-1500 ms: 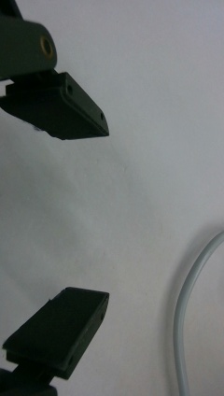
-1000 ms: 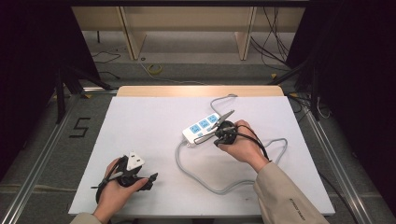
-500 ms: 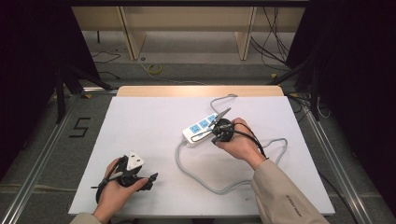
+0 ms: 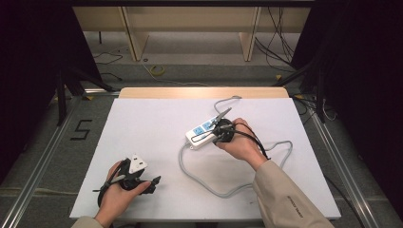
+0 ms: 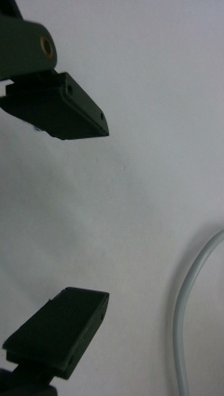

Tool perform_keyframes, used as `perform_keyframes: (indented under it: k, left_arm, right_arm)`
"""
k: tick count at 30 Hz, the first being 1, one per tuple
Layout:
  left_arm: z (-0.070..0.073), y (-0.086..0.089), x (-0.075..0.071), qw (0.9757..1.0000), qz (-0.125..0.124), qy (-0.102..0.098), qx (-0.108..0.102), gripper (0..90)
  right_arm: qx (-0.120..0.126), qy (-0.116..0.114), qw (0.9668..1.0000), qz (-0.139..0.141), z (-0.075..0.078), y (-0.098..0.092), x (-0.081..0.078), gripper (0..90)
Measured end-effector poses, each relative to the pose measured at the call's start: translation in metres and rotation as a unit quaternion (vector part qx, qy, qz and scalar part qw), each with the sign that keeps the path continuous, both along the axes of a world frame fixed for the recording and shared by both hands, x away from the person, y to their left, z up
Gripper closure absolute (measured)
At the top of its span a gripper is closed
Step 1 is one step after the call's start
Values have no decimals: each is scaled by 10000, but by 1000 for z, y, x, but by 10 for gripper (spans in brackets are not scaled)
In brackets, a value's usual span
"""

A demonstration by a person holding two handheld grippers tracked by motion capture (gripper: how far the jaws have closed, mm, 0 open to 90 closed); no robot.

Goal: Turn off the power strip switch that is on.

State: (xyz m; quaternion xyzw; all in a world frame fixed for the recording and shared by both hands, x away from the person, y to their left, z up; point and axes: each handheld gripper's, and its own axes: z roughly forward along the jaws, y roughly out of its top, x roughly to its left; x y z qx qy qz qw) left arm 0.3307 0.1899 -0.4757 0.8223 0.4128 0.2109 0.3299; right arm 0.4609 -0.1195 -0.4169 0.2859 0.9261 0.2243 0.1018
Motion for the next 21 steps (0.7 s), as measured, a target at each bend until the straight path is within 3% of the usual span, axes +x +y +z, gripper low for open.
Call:
perform_keyframes:
  k: [21]
  left_arm:
    - [0, 0, 0, 10000, -20, 11, 21, 166]
  right_arm:
    - [100, -14, 9999, -30, -2, 12, 11, 900]
